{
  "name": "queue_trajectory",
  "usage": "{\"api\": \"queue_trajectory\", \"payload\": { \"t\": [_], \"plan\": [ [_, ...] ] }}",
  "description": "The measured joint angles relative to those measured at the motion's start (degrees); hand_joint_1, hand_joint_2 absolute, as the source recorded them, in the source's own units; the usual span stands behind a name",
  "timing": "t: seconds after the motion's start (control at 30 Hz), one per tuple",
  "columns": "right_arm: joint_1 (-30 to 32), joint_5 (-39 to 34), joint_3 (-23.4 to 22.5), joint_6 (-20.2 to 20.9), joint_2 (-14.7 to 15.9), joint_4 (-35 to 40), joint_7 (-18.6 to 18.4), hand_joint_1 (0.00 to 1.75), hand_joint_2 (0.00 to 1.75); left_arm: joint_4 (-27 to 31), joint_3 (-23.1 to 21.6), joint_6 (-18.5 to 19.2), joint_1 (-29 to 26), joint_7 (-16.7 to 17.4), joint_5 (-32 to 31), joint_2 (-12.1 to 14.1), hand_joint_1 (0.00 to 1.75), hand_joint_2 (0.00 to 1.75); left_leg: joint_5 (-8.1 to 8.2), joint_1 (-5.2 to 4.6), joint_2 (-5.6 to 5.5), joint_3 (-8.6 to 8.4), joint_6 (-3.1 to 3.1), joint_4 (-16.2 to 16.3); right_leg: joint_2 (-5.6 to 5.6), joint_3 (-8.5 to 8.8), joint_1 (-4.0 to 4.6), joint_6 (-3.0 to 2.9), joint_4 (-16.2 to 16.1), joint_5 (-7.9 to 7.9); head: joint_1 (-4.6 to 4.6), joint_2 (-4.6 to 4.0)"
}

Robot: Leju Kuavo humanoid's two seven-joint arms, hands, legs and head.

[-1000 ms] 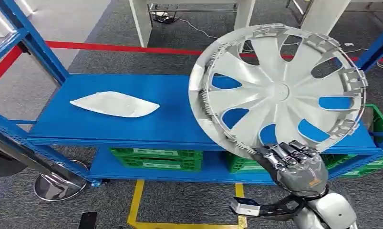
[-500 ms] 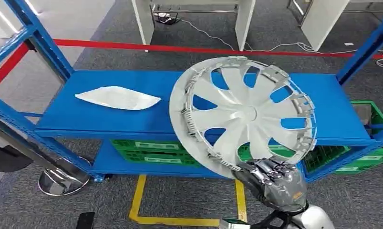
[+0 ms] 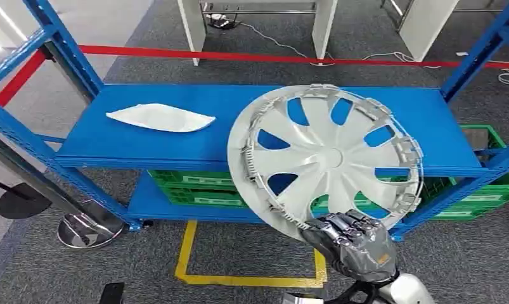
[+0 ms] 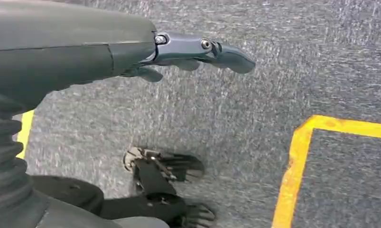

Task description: Take the parts from the cabinet and place them on the table.

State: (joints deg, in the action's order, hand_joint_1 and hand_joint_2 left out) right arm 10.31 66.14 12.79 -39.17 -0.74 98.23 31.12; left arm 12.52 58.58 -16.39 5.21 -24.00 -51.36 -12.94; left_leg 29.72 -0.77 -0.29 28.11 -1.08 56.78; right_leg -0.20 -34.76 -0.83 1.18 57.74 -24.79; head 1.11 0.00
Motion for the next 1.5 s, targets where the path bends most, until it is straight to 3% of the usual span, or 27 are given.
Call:
{"api": "queue_trajectory", "payload": {
  "t": [0.07, 0.17, 0.2, 0.23, 0.3, 0.37, 0.43, 0.53, 0.57, 0.63, 0.7, 0.73, 0.77, 0.8, 0.87, 0.9, 0.93, 1.07, 1.1, 1.13, 1.17, 1.23, 1.27, 1.33, 1.4, 1.43, 1.5],
  "plan": [
    [-0.03, -0.67, 0.33, 0.0, 0.33, 0.0, 0.0, 1.75, 1.75, 0.0, 0.0, 0.04, 0.08, 0.0, -0.22, 0.02, 0.0, 1.75, -1.61, 0.56, 0.35, 0.32, -0.77, -1.07, 0.07, -0.32, 0.03, 0.62, 0.21, -0.46, -0.06, 0.0],
    [-0.24, -1.77, 0.83, 0.0, 0.79, -0.04, 0.0, 1.75, 1.75, 0.0, 0.0, 0.37, 0.24, 0.13, -0.46, 0.02, 0.0, 1.75, -3.27, 0.44, 0.4, 2.61, -1.59, -0.96, 0.11, -3.53, 0.01, 1.26, 9.36, -9.63, -0.35, 0.0],
    [-0.23, -2.12, 1.2, 0.0, 0.96, -0.13, -0.02, 1.75, 1.75, 0.0, 0.02, 0.37, 0.19, 0.19, -0.46, 0.02, 0.0, 1.75, -3.96, 0.37, 0.44, 3.56, -1.63, -0.88, 0.1, -4.69, 0.02, 1.47, 14.07, -11.91, -0.26, 0.0],
    [-0.22, -2.25, 1.4, 0.0, 1.07, -0.2, -0.02, 1.75, 1.75, 0.0, 0.02, 0.37, 0.18, 0.3, -0.46, 0.02, 0.0, 1.75, -4.58, 0.34, 0.47, 4.44, -1.57, -0.81, 0.1, -5.01, 0.01, 1.56, 16.76, -12.18, -0.35, 0.0],
    [-0.24, -2.45, 1.51, 0.0, 1.18, -0.31, -0.02, 1.75, 1.75, 0.0, 0.02, 0.37, 0.18, 0.37, -0.46, 0.04, 0.0, 1.75, -5.72, 0.34, 0.48, 6.21, -1.37, -0.47, 0.1, -2.38, 0.01, 1.57, 15.23, -8.67, -0.33, 0.0],
    [-0.47, -3.04, 1.66, 0.0, 1.27, -0.33, -0.09, 1.75, 1.75, 0.0, 0.02, 0.39, 0.19, 0.41, -0.55, 0.02, 0.0, 1.75, -6.62, 0.36, 0.45, 7.79, -1.0, 0.08, 0.07, 4.14, 0.01, 1.29, 6.46, -5.31, -0.33, 0.0],
    [-0.9, -3.76, 1.86, 0.0, 1.33, -0.31, -0.07, 1.75, 1.75, 0.0, 0.02, 0.39, 0.2, 0.44, -0.57, 0.02, 0.0, 1.75, -7.38, 0.02, 0.5, 8.67, -0.35, 0.75, 0.25, 10.19, 0.19, 0.71, -2.62, -8.04, -0.28, 0.0],
    [-1.06, -4.52, 1.9, 0.0, 1.38, -0.35, 0.07, 1.75, 1.75, 0.0, 0.02, 0.44, 0.13, 0.46, -0.59, 0.11, 0.0, 1.75, -9.03, 0.24, 0.51, 8.88, 0.52, 0.42, 0.21, 8.39, 0.59, -0.4, -1.95, -7.33, -0.28, 0.0],
    [-1.14, -4.59, 1.97, 0.0, 1.38, -0.35, 0.24, 1.75, 1.75, 0.0, 0.04, 0.44, 0.02, 0.46, -0.61, 0.22, 0.0, 1.75, -8.64, 0.35, 0.4, 9.21, 0.8, 0.98, -0.15, 7.79, 0.01, -1.05, -2.23, -6.5, -0.42, 0.0],
    [-1.29, -4.19, 2.16, 0.0, 1.35, -0.28, 0.46, 1.75, 1.75, 0.0, 0.07, 0.42, -0.15, 0.46, -0.61, 0.26, 0.0, 1.75, -2.47, 0.55, 0.35, 10.48, 1.63, 5.18, -0.34, 6.42, 0.11, -2.02, -2.21, -5.58, 0.04, 0.0],
    [-1.24, -3.65, 2.14, 0.0, 1.35, -0.13, 0.98, 1.75, 1.75, 0.0, 0.09, 0.28, -0.11, 0.46, -0.35, 0.28, 0.0, 1.75, 3.59, 0.79, 0.35, 12.19, 2.2, 13.81, -0.77, 5.46, 0.14, -2.07, -2.17, -4.36, 0.07, 0.0],
    [-1.22, -3.41, 2.1, 0.0, 1.31, -0.13, 1.18, 1.75, 1.75, 0.0, 0.15, 0.13, -0.12, 0.46, -0.33, 0.26, 0.0, 1.75, 4.75, 0.87, 0.35, 12.74, 2.34, 17.7, -1.05, 4.75, 0.16, -2.07, -2.1, -3.77, 0.15, 0.0],
    [-1.16, -3.15, 2.05, 0.0, 1.2, -0.13, 1.29, 1.75, 1.75, 0.0, 0.24, 0.02, -0.13, 0.46, -0.24, 0.26, 0.0, 1.75, 3.87, 0.95, 0.36, 12.43, 2.44, 19.18, -1.4, 4.04, 0.17, -1.99, -1.97, -3.21, 0.11, 0.0],
    [-1.14, -2.95, 1.99, 0.0, 1.03, -0.13, 1.29, 1.75, 1.75, 0.0, 0.44, -0.02, -0.13, 0.44, -0.22, 0.26, 0.0, 1.75, 2.15, 1.01, 0.38, 10.97, 2.44, 18.14, -1.74, 3.42, 0.17, -1.86, -1.81, -2.8, 0.11, 0.0],
    [-1.14, -2.62, 1.92, 0.0, 0.9, -0.13, 1.29, 1.75, 1.75, 0.0, 0.57, -0.22, -0.13, 0.44, -0.2, 0.26, 0.0, 1.75, -1.0, 1.01, 1.01, 4.26, 2.12, 8.16, -2.61, 2.68, 0.16, -1.57, -1.46, -2.4, 0.13, 0.0],
    [-1.13, -2.49, 1.88, 0.0, 0.81, -0.11, 1.29, 1.75, 1.75, 0.0, 0.59, -0.24, -0.06, 0.44, -0.22, 0.28, 0.0, 1.75, -1.49, 0.94, 2.49, 0.47, 1.77, 2.29, -3.08, 2.64, 0.2, -1.38, -1.36, -2.26, 0.13, 0.0],
    [-1.07, -2.36, 1.79, 0.0, 0.72, -0.09, 1.29, 1.75, 1.75, 0.0, 0.59, -0.24, 0.14, 0.44, -0.22, 0.28, 0.0, 1.75, -0.11, 0.44, 3.73, -1.42, 1.42, -0.94, -3.5, 2.45, 0.53, -1.08, -1.21, -2.06, 0.13, 0.0],
    [-1.11, -2.69, 1.75, -0.02, 0.24, 0.15, 2.16, 1.75, 1.75, 0.0, 0.68, -0.39, -0.02, 0.61, -0.41, 0.35, 0.0, 1.75, -1.11, 0.27, 1.9, -0.01, -0.18, -1.56, -5.37, 2.17, 0.41, 0.35, -1.23, -1.21, 0.15, 0.0],
    [-1.19, -2.75, 1.73, -0.02, 0.24, 0.18, 2.25, 1.75, 1.75, 0.0, 0.7, -0.39, -0.1, 0.63, -0.44, 0.26, 0.0, 1.75, -1.59, 0.63, 1.77, -0.01, -0.45, -1.78, -4.54, 1.48, 0.27, 0.03, -0.7, -1.71, 0.15, 0.0],
    [-1.15, -2.88, 1.73, -0.02, 0.2, 0.17, 2.32, 1.75, 1.75, 0.0, 0.72, -0.39, -0.03, 0.63, -0.59, 0.28, 0.0, 1.75, -2.02, 0.56, 1.17, 0.57, -0.83, -1.74, -1.8, 0.19, 0.27, 0.49, 1.78, -4.26, -0.09, 0.0],
    [-1.06, -2.82, 1.73, -0.02, 0.11, 0.17, 2.32, 1.75, 1.75, 0.0, 0.72, -0.37, 0.03, 0.63, -0.61, 0.26, 0.0, 1.75, -2.29, 0.53, 0.85, 0.97, -1.08, -1.72, -0.84, -1.16, 0.21, 0.68, 5.08, -6.37, -0.2, 0.0],
    [-0.85, -2.73, 1.7, -0.02, 0.11, 0.15, 2.29, 1.75, 1.75, 0.0, 0.72, -0.35, 0.06, 0.63, -0.63, 0.17, 0.0, 1.75, -3.04, 0.33, -0.15, 2.05, -1.37, -1.67, 0.08, -5.87, 0.25, 1.08, 16.35, -11.37, -0.17, 0.0],
    [-0.72, -2.67, 1.73, -0.02, 0.11, 0.15, 2.32, 1.75, 1.75, 0.0, 0.74, -0.33, 0.01, 0.63, -0.63, 0.22, 0.0, 1.75, -3.32, 0.21, -0.73, 2.45, -1.33, -1.59, 0.11, -6.96, 0.25, 1.08, 19.06, -12.02, -0.13, 0.0],
    [-0.48, -2.64, 1.73, -0.02, 0.11, 0.15, 2.29, 1.75, 1.75, 0.0, 0.83, -0.35, -0.1, 0.63, -0.63, 0.28, 0.0, 1.75, -3.65, 0.16, -2.08, 2.88, -1.17, -1.36, 0.14, -4.32, 0.25, 0.78, 15.15, -9.0, -0.13, 0.0],
    [-0.5, -2.69, 1.68, -0.02, 0.07, 0.15, 2.21, 1.75, 1.75, 0.0, 0.85, -0.35, -0.04, 0.63, -0.68, 0.24, 0.0, 1.75, -3.7, 0.15, -3.51, 3.19, -1.06, -0.76, 2.07, 2.42, 0.24, 0.15, 3.22, -3.78, -0.15, 0.0],
    [-0.51, -2.71, 1.64, -0.02, 0.07, 0.15, 2.21, 1.75, 1.75, 0.0, 0.85, -0.35, 0.01, 0.63, -0.74, 0.2, 0.0, 1.75, -3.65, 0.2, -3.96, 3.57, -0.95, -0.41, 5.1, 4.15, 0.11, -0.34, -0.17, -4.23, -0.13, 0.0],
    [-0.13, -2.54, 1.57, -0.04, -0.07, 0.22, 2.23, 1.75, 1.75, 0.0, 0.85, -0.22, 0.21, 0.81, -0.9, 0.24, 0.0, 1.75, -3.99, 0.26, -4.97, 4.71, -0.09, 0.23, 4.92, 4.69, 0.15, -0.35, -1.02, -4.5, -0.11, 0.0]
  ]
}}
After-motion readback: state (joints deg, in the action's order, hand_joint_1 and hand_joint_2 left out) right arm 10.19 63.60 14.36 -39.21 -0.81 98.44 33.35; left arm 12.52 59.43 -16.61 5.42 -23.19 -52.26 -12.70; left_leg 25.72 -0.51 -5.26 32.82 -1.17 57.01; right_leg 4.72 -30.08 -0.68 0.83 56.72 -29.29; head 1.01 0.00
